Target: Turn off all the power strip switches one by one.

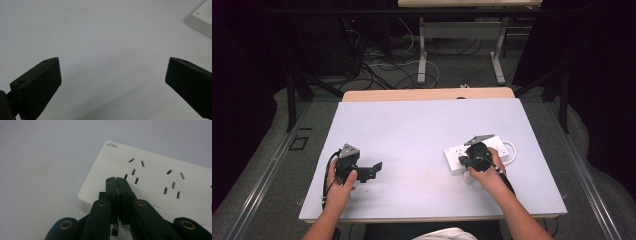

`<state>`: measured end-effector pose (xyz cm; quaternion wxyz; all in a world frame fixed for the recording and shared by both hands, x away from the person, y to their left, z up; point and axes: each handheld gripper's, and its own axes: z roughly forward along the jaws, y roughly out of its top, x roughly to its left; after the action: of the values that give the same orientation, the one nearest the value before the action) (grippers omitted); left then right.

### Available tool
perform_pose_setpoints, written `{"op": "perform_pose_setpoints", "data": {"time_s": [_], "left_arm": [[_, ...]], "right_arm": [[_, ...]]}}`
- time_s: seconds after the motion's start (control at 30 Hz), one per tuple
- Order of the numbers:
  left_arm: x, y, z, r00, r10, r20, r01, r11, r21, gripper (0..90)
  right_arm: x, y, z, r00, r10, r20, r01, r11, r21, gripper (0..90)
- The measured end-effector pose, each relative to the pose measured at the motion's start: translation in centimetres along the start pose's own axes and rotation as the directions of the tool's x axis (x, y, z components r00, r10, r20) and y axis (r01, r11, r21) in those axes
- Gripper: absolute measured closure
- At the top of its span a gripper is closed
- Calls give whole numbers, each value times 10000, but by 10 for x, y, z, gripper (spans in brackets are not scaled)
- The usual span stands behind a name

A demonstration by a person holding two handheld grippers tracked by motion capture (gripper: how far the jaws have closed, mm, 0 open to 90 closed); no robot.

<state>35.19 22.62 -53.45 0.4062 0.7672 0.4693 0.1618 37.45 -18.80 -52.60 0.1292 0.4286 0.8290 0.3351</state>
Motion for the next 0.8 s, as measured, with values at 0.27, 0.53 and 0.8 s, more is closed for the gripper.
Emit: {"op": "perform_pose_setpoints", "data": {"time_s": [0.27, 0.53, 0.8], "left_arm": [[0, 0, 0, 10000, 31, -35, -31, 10000, -5, 2], [0, 0, 0, 10000, 57, -26, -57, 10000, 10, 2], [0, 0, 1, 10000, 49, -28, -49, 10000, -38, 2]], "right_arm": [[1, 0, 0, 10000, -95, -2, 95, 10000, -19, 891], [2, 0, 1, 9999, -145, -51, 145, 9999, 9, 887], [3, 0, 1, 9999, -99, -52, 99, 10000, 0, 889]]}}
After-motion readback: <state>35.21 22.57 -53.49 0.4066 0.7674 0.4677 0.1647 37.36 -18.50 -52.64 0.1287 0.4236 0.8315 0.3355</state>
